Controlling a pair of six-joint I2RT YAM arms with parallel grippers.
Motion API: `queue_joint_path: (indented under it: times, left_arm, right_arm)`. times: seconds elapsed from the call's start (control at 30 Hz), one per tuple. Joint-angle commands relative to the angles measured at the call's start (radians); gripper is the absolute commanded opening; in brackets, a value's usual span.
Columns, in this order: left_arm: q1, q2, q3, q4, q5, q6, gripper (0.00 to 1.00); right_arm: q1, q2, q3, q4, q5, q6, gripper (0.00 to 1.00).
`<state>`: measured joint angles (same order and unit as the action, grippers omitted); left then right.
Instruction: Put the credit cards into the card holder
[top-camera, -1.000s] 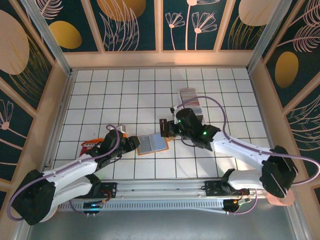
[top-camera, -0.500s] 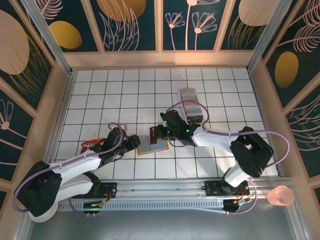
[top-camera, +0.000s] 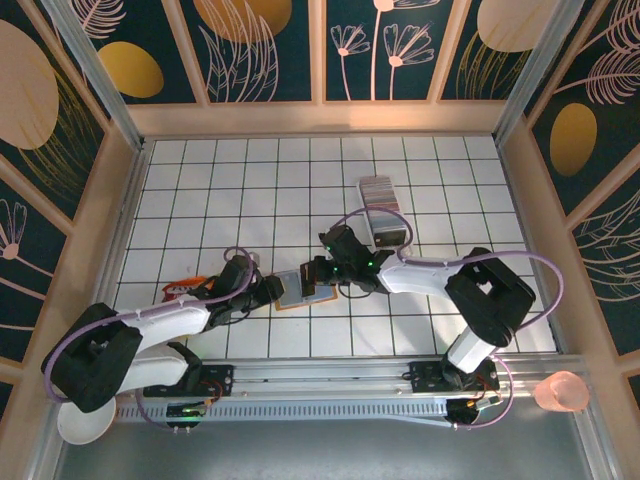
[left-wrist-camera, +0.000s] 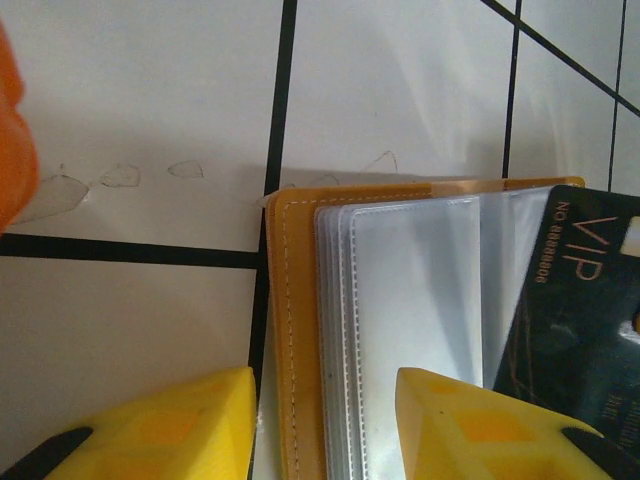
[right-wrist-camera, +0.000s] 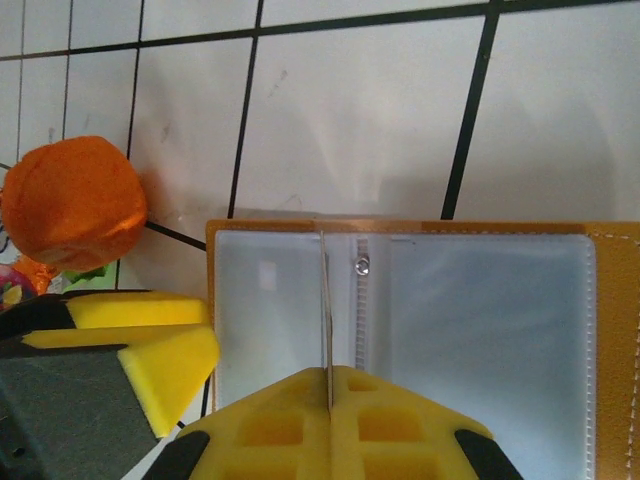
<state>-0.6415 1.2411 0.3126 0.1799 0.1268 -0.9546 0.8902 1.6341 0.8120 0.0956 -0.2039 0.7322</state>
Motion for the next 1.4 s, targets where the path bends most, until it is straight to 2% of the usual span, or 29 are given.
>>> queue_joint_path:
  times: [0.0,0.27,0.6,0.97,1.37]
  left_arm:
    - [-0.007,0.029,-0.002,0.043,0.049,0.005,0.40]
    - [-0.009,0.050,-0.010,0.065,0.065,0.000,0.37]
    - [-0.019,0.084,-0.001,0.073,0.068,0.002,0.28]
    - [-0.038,0.098,0.001,0.071,0.059,0.004,0.21]
    - [-0.042,0.095,-0.004,0.066,0.047,0.007,0.19]
  right_arm:
    - [0.006,0.013,-0.021,0.025,0.000,0.023,0.00]
    - [0.008,0.030,-0.058,0.123,-0.039,0.074,0.00]
    - [0.005,0.010,-0.136,0.245,-0.072,0.166,0.00]
    - [-0.017,-0.013,-0.233,0.453,-0.107,0.306,0.00]
    - [-0.023,-0.038,-0.256,0.458,-0.103,0.324,0.00]
